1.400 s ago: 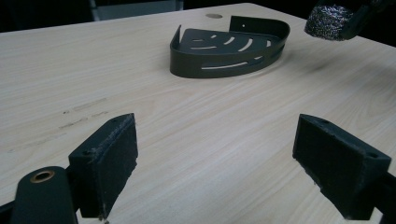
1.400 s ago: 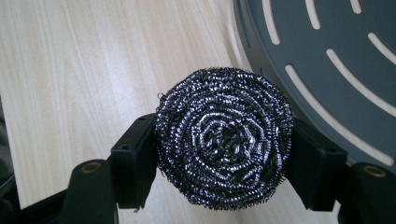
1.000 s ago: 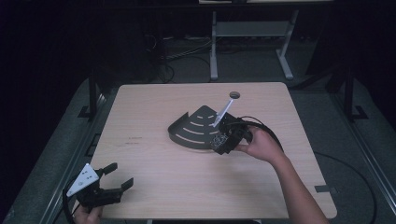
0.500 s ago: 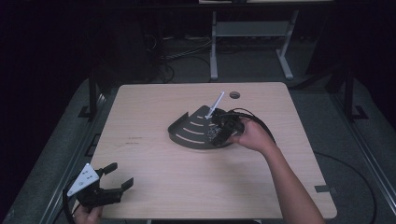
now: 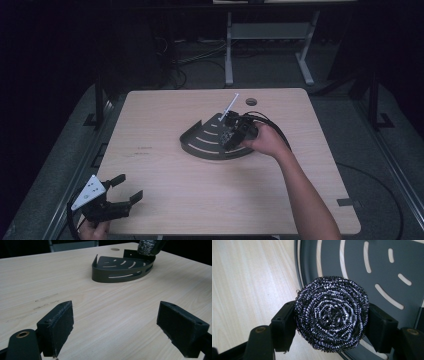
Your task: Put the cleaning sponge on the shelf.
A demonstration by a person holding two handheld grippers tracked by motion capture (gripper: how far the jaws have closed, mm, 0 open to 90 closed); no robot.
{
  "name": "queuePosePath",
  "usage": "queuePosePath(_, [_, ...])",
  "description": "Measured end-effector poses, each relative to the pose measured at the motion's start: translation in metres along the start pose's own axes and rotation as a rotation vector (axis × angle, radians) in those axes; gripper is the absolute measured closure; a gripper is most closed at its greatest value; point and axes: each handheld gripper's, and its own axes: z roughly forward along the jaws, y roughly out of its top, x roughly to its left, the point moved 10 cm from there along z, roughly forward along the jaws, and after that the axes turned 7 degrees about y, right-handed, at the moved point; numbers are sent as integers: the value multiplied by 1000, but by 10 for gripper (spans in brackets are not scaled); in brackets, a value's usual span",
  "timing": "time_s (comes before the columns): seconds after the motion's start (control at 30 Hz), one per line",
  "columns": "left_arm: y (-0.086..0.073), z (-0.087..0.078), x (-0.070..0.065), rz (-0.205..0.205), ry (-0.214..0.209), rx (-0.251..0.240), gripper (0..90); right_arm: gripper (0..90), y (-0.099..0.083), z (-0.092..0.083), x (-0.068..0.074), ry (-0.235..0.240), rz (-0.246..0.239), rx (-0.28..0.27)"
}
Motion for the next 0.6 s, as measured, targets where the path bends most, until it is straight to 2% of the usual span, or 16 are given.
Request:
queuePosePath(0.33, [0, -1, 1, -3, 2, 0, 132, 316, 4, 10, -12, 0, 26, -12])
queuePosePath(0.6, [0, -1, 1, -3, 6, -2, 133, 314, 4, 16, -23, -8, 66, -14])
